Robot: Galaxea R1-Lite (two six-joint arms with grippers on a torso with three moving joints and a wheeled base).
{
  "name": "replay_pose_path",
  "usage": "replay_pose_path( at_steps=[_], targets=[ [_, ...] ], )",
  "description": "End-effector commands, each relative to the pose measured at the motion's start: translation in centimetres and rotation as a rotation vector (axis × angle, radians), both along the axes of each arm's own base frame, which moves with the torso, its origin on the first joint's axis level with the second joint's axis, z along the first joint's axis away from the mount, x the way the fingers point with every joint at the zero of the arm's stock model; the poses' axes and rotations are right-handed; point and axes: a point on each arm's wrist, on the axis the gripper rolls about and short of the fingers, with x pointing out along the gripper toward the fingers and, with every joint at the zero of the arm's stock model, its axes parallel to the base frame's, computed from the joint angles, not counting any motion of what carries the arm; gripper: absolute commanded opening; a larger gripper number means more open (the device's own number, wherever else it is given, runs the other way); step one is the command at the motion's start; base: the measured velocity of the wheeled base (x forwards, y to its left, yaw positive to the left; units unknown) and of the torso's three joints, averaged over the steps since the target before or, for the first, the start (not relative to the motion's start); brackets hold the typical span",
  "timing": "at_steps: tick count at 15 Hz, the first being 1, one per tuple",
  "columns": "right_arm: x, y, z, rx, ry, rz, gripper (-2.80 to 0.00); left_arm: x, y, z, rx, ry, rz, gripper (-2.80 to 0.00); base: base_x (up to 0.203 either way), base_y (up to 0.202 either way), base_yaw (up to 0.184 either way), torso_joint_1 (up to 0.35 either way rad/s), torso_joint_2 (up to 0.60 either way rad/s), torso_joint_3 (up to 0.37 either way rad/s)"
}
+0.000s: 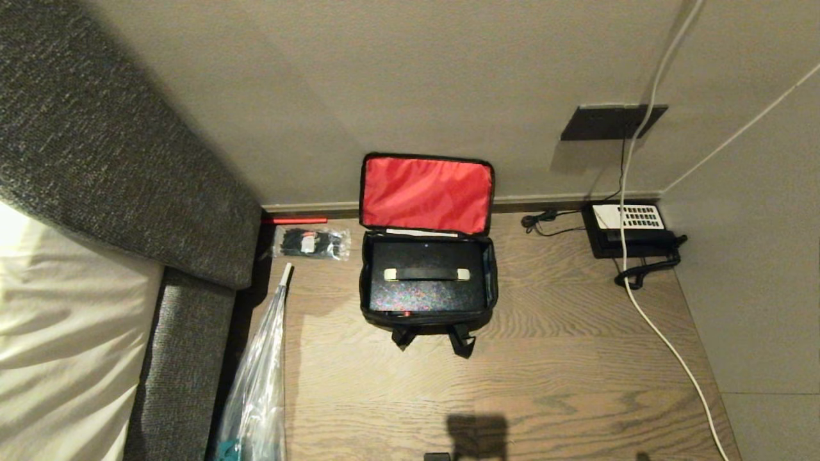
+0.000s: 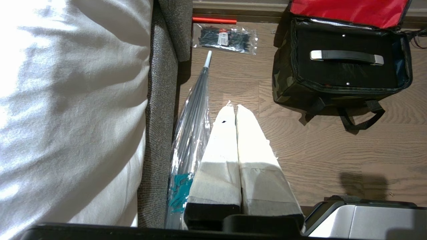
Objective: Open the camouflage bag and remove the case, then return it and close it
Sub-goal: Grip the handle
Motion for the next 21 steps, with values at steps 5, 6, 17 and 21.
replay_pose_path(
  at_steps=[5, 6, 17, 21],
  targets=[
    [0.0, 0.0, 0.0, -0.031, -0.007, 0.006, -2.80, 0.0, 0.0, -0.1, 0.000, 0.001, 0.001, -2.80, 0.000, 0.000, 0.000, 0.000, 0.00, 0.000],
    [-0.1, 0.0, 0.0, -0.037, 0.005, 0.007, -2.80, 0.0, 0.0, -0.1, 0.000, 0.001, 0.001, -2.80, 0.000, 0.000, 0.000, 0.000, 0.00, 0.000],
    [-9.6, 0.0, 10.0, 0.037, -0.028, 0.014, -2.80, 0.0, 0.0, -0.1, 0.000, 0.001, 0.001, -2.80, 0.000, 0.000, 0.000, 0.000, 0.00, 0.000],
    [-11.0, 0.2, 11.0, 0.104, 0.318, 0.083, -2.80, 0.0, 0.0, -0.1, 0.000, 0.001, 0.001, -2.80, 0.000, 0.000, 0.000, 0.000, 0.00, 0.000]
  ],
)
